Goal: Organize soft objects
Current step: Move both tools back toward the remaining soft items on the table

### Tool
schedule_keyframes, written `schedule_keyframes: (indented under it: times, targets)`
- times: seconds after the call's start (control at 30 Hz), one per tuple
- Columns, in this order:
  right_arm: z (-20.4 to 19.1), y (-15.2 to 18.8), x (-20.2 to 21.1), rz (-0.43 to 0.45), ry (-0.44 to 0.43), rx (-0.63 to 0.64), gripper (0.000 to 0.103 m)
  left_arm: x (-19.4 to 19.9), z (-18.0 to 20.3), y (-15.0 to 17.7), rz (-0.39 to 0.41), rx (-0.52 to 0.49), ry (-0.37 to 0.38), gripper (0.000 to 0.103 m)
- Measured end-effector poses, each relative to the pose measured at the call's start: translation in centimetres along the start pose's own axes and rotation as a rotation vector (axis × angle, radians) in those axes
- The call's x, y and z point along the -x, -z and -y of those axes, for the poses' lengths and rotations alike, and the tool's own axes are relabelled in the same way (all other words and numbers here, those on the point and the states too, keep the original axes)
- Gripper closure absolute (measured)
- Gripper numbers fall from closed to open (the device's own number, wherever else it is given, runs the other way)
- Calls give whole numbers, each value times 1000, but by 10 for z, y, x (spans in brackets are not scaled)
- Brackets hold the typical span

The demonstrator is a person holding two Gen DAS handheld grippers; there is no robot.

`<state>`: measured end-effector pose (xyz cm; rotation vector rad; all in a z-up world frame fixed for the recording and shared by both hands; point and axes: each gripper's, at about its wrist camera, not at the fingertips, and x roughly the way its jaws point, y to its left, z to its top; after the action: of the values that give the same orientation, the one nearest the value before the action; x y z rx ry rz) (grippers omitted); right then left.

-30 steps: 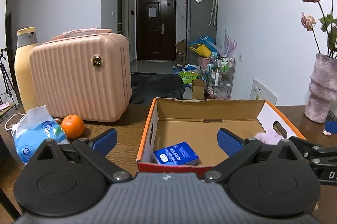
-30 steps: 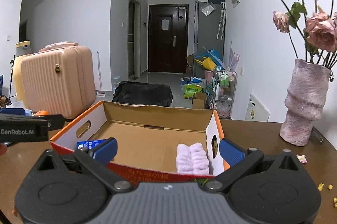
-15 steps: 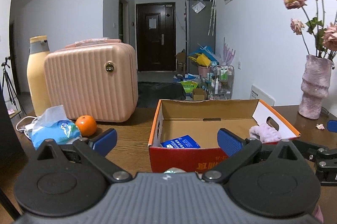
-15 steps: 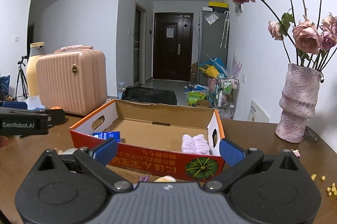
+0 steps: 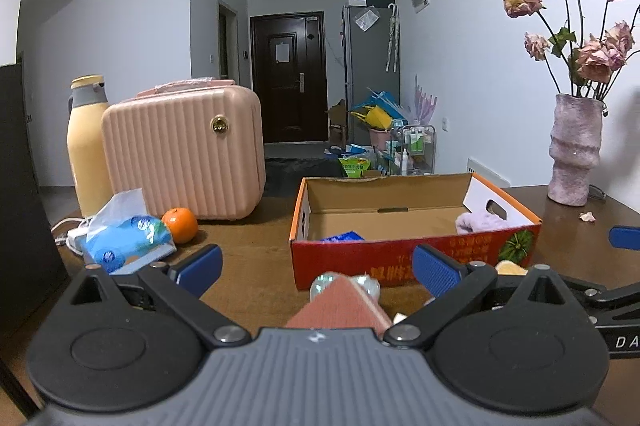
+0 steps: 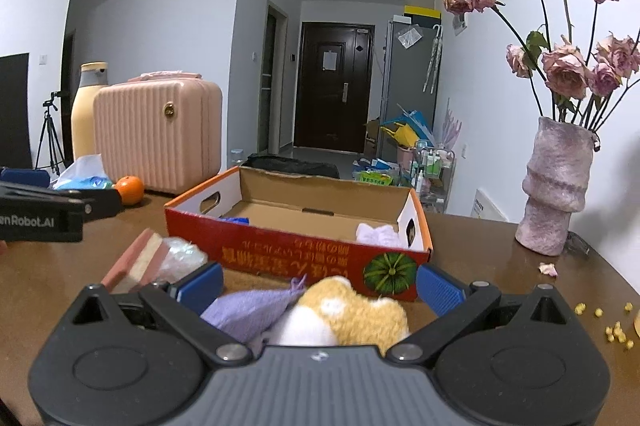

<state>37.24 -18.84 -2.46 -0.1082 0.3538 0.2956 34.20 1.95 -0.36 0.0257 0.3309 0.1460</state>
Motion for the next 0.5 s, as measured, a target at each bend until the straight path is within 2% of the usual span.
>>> schedule_keyframes:
  times: [0.5]
  targets:
    - [-4, 39, 42, -48, 0, -48, 0, 41, -17, 37, -78, 36, 37, 0]
